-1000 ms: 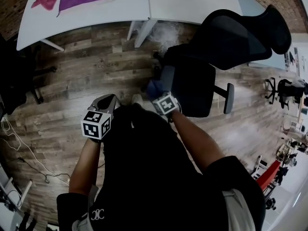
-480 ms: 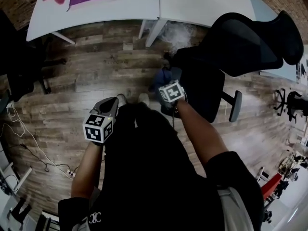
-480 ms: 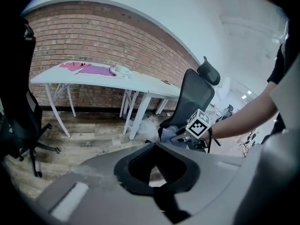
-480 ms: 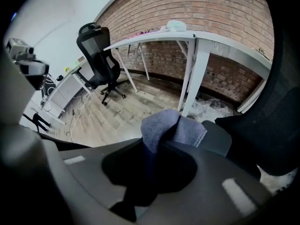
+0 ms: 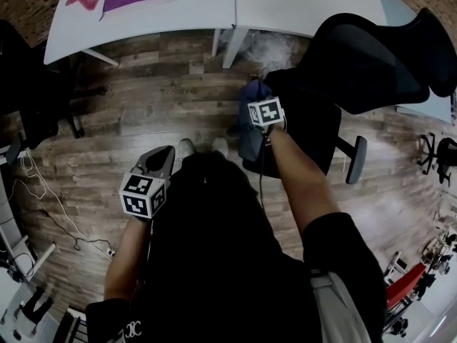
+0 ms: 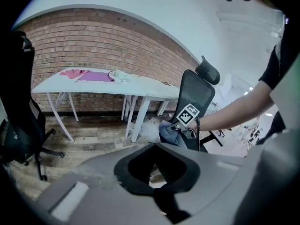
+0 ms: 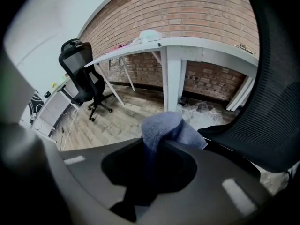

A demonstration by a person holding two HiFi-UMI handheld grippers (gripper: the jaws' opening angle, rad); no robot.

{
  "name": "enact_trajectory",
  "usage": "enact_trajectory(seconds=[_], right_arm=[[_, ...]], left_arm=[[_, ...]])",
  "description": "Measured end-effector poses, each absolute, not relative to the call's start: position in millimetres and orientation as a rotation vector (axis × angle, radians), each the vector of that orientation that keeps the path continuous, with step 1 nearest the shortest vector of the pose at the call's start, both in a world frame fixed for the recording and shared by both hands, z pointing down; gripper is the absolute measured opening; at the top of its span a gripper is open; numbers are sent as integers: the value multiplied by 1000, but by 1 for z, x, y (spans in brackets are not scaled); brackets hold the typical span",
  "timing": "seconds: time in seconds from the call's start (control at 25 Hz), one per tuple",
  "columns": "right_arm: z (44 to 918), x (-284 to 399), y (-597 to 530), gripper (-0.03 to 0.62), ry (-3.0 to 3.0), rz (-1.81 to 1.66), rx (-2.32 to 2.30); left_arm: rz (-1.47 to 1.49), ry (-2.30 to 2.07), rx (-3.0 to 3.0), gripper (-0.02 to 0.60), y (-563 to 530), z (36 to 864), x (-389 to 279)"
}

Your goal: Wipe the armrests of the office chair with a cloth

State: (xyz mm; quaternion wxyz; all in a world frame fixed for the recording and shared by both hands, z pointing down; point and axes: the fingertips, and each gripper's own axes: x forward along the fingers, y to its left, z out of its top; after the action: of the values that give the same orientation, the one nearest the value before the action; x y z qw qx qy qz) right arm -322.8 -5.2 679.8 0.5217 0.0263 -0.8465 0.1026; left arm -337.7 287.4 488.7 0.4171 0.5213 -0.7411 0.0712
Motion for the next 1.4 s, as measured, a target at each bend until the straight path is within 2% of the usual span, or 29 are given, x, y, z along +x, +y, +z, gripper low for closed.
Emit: enact_trajectory(seconds=[0.24, 0.64, 1.4], right_arm=[[672, -317, -50, 77, -2061, 364, 271], [675, -261, -88, 77, -2025, 565, 504], [671, -197, 21, 75, -2006, 600, 399]], left_arm=[[206, -1871, 1292, 6, 297, 484, -348], [296, -1777, 1414, 6, 270, 487, -337], [329, -1655, 1624, 6, 220, 488, -338]])
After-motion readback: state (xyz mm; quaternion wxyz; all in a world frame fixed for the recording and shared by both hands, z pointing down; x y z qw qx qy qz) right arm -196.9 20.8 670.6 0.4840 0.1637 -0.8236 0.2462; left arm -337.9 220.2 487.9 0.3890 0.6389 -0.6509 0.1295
